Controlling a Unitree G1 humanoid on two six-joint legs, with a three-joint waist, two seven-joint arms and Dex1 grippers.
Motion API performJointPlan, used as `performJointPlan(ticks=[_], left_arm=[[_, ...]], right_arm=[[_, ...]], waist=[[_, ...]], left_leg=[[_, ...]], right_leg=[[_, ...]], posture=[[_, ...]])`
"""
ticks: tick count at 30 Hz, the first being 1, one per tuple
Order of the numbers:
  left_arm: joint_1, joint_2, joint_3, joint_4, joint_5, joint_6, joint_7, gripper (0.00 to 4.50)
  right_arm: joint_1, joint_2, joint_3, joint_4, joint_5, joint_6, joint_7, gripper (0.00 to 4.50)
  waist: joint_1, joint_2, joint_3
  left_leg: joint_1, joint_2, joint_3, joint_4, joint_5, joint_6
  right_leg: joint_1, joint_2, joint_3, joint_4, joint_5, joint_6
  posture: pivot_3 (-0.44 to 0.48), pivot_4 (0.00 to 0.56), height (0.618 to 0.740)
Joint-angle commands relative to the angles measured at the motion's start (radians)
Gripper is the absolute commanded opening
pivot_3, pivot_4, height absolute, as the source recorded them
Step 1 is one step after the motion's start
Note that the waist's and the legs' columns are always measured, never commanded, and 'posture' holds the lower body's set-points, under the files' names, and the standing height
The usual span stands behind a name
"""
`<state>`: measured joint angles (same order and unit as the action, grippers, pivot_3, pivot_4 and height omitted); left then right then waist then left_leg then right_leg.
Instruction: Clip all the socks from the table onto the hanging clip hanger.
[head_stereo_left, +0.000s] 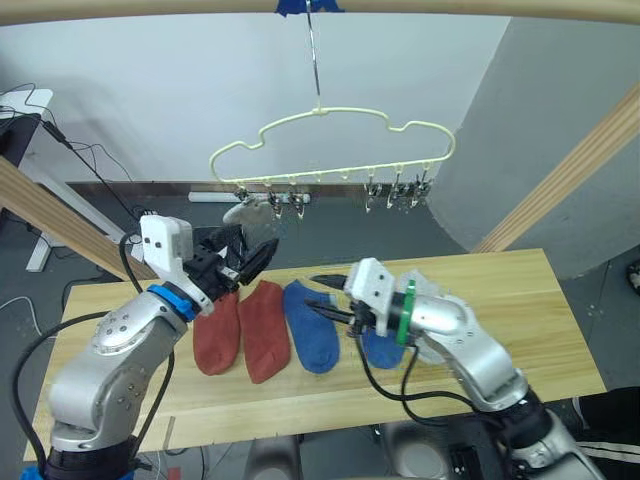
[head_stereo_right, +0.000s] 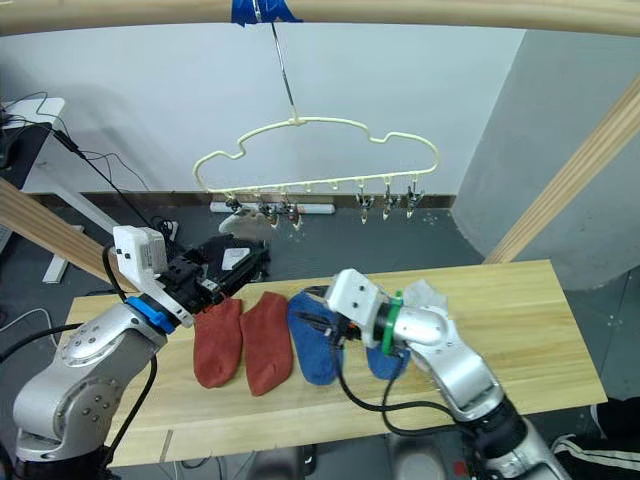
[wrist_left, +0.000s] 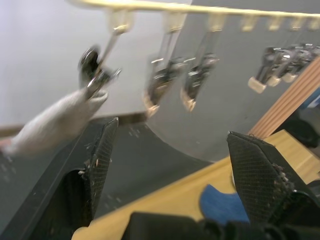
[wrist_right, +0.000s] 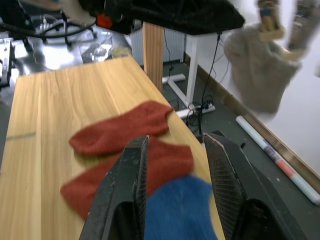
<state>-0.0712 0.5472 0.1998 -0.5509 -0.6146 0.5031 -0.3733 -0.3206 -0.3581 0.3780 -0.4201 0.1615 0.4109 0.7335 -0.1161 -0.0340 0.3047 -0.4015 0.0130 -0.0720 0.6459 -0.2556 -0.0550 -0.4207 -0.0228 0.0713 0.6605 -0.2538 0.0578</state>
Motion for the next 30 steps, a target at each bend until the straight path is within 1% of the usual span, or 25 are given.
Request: performJointPlan(ticks=[1, 2, 3, 5, 9, 10, 12, 16, 24, 30], left_arm=[[0.026, -0.058, -0.035, -0.045, 0.125, -0.123, 0.045, 3.86], [0.028, -0.085, -0.048, -0.046, 0.159, -0.153, 0.066, 3.86], [0.027, -0.104, -0.056, -0.044, 0.182, -0.171, 0.077, 3.86], [0.037, -0.136, -0.080, -0.039, 0.221, -0.206, 0.082, 3.86], [0.057, -0.181, -0.105, -0.026, 0.273, -0.256, 0.091, 3.86], [0.067, -0.194, -0.115, -0.027, 0.277, -0.267, 0.087, 3.47], [0.077, -0.210, -0.125, -0.028, 0.286, -0.282, 0.080, 2.95], [0.069, -0.230, -0.129, -0.007, 0.331, -0.303, 0.095, 1.72], [0.010, -0.275, -0.119, 0.071, 0.370, -0.323, 0.124, 1.72], [-0.070, -0.305, -0.124, 0.180, 0.373, -0.345, 0.125, 1.72]], right_arm=[[0.032, -0.096, -0.104, -0.157, 0.115, 0.053, 0.078, 1.78], [0.038, -0.145, -0.153, -0.186, 0.152, 0.077, 0.102, 1.78], [0.040, -0.175, -0.183, -0.201, 0.176, 0.093, 0.114, 1.78], [0.039, -0.238, -0.256, -0.221, 0.229, 0.133, 0.129, 1.78], [0.031, -0.299, -0.331, -0.234, 0.282, 0.180, 0.122, 1.78], [0.034, -0.312, -0.350, -0.242, 0.294, 0.195, 0.117, 1.81], [0.039, -0.330, -0.369, -0.257, 0.314, 0.215, 0.109, 1.81], [0.054, -0.355, -0.382, -0.275, 0.331, 0.230, 0.103, 1.81], [0.060, -0.380, -0.401, -0.277, 0.349, 0.228, 0.082, 1.81], [0.061, -0.389, -0.407, -0.278, 0.357, 0.227, 0.075, 1.81]], waist=[[0.002, 0.000, 0.000], [0.003, 0.000, 0.000], [0.004, 0.000, 0.000], [0.003, 0.000, 0.000], [-0.001, 0.000, 0.000], [-0.001, 0.000, 0.000], [-0.001, 0.000, 0.000], [-0.002, 0.000, 0.000], [-0.012, -0.001, 0.000], [-0.023, -0.001, 0.001]], left_leg=[[0.000, 0.000, 0.000, 0.000, 0.000, 0.000], [0.000, 0.000, 0.001, 0.000, 0.000, 0.000], [0.000, 0.000, 0.001, 0.000, 0.000, 0.000], [-0.001, -0.001, 0.003, 0.001, 0.000, 0.000], [0.000, 0.000, 0.005, 0.001, 0.000, 0.000], [0.000, 0.000, 0.005, 0.001, 0.000, 0.001], [0.000, 0.000, 0.005, 0.001, 0.000, 0.001], [0.000, 0.000, 0.005, 0.001, 0.000, 0.001], [0.000, 0.000, 0.005, 0.001, 0.000, 0.001], [0.000, 0.000, 0.005, 0.001, 0.000, 0.001]], right_leg=[[0.000, 0.000, 0.000, 0.000, 0.000, 0.000], [0.000, 0.000, -0.001, 0.000, 0.000, 0.000], [0.000, 0.000, -0.001, 0.000, 0.000, 0.000], [0.001, 0.000, 0.000, 0.000, 0.000, 0.000], [0.001, 0.001, 0.000, 0.000, 0.000, 0.000], [0.001, 0.001, 0.000, 0.000, 0.000, 0.000], [0.001, 0.001, 0.001, 0.000, 0.000, 0.000], [0.001, 0.001, 0.001, 0.000, 0.000, 0.000], [0.001, 0.002, 0.001, 0.000, 0.000, 0.000], [0.001, 0.001, 0.001, 0.000, 0.000, 0.000]], posture=[[-0.196, 0.298, 0.740], [-0.196, 0.298, 0.740], [-0.221, 0.296, 0.740], [-0.221, 0.296, 0.740], [-0.241, 0.301, 0.740], [-0.241, 0.301, 0.740], [-0.252, 0.304, 0.740], [-0.261, 0.307, 0.740], [-0.270, 0.308, 0.740], [-0.281, 0.308, 0.740]])
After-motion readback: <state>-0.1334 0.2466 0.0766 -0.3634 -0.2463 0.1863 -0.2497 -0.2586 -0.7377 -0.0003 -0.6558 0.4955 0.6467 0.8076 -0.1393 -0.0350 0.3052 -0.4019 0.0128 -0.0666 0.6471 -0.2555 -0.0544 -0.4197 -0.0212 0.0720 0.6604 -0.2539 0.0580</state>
